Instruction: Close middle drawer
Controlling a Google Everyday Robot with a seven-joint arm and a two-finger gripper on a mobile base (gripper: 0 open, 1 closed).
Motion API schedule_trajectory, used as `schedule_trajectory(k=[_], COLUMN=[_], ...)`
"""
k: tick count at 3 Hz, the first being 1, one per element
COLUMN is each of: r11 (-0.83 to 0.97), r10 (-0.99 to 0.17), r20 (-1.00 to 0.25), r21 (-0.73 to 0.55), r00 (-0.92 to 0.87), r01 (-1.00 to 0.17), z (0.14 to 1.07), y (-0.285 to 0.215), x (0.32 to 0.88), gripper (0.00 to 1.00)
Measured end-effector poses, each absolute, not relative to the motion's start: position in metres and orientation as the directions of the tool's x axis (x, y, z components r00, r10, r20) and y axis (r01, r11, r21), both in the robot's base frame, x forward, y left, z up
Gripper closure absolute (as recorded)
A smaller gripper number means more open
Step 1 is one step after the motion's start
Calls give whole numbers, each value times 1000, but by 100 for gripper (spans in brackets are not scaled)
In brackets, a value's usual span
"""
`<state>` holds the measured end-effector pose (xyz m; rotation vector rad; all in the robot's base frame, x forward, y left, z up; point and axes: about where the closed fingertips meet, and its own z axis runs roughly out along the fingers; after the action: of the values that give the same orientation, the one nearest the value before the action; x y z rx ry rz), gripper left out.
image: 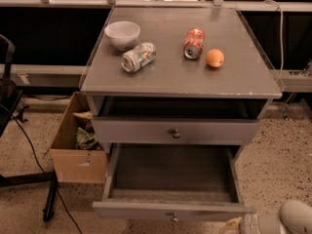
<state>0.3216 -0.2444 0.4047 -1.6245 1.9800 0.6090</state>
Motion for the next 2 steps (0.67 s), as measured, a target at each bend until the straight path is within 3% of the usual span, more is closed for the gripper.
schedule_trajectory(k=[2], r11=[191], r10=[-758], r20=[-634], r21=[6], r00=[-152], r01=[-982], z=[403], y=[-247], x=[322], gripper=[100])
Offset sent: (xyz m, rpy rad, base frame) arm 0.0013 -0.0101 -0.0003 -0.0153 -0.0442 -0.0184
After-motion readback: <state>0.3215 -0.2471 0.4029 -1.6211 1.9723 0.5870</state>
